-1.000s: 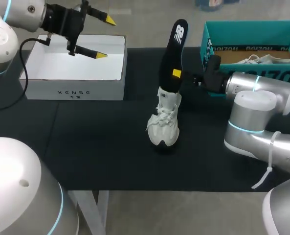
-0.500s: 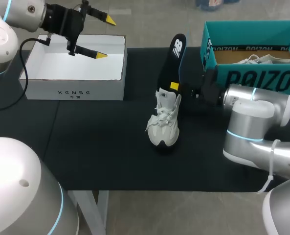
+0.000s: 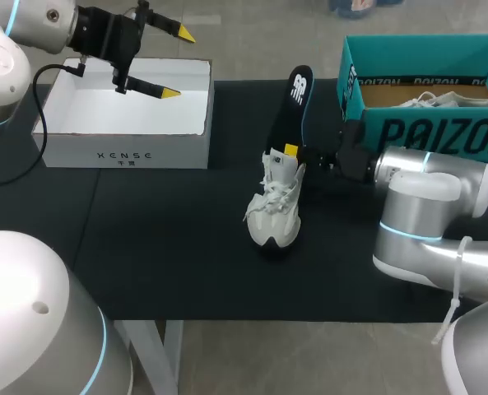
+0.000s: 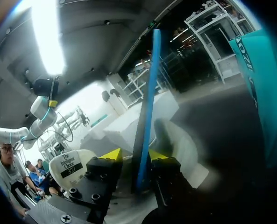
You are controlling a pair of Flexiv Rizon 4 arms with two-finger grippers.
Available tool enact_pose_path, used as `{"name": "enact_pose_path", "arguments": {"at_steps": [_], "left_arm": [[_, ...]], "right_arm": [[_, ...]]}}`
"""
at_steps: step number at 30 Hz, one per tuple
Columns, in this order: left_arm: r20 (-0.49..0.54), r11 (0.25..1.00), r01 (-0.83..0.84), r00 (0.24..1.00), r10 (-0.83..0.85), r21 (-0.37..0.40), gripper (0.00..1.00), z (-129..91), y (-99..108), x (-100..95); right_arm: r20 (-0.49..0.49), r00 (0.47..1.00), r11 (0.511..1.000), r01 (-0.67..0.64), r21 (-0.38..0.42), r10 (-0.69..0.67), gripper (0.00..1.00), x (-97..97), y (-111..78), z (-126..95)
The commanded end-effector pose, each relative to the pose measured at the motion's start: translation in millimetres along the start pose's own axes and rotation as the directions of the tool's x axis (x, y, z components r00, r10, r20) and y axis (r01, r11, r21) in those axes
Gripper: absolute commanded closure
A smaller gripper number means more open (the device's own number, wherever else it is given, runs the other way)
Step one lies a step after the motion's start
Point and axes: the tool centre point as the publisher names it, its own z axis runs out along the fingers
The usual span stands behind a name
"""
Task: Take the shoe out of the shoebox, open the shoe tongue, remove and reinsert the insole, then place the shoe into the shoebox
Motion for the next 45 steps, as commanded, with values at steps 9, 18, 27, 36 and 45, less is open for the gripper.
{"name": "enact_pose_path", "arguments": {"at_steps": [9,18,27,36,45], "left_arm": [[0.000,1.000,-0.001,1.000,0.001,-0.002,0.00,0.4,-0.2,0.3],[0.000,1.000,-0.001,1.000,0.001,-0.002,0.00,0.4,-0.2,0.3],[0.000,1.000,-0.001,1.000,0.001,-0.002,0.00,0.4,-0.2,0.3],[0.000,1.000,-0.001,1.000,0.001,-0.002,0.00,0.4,-0.2,0.3],[0.000,1.000,-0.001,1.000,0.001,-0.002,0.00,0.4,-0.2,0.3]], "right_arm": [[0.017,0.999,0.999,0.050,0.015,-0.050,1.00,-8.0,27.3,7.3],[0.011,1.000,0.999,0.016,0.047,-0.016,1.00,6.6,0.1,1.9],[0.024,0.999,0.996,-0.036,0.087,0.034,1.00,9.5,-20.3,-1.5],[0.041,0.999,0.995,0.021,0.095,-0.025,0.56,-8.1,21.1,6.3],[0.075,0.996,0.995,0.043,0.087,-0.050,1.00,-20.3,39.7,5.1]]}}
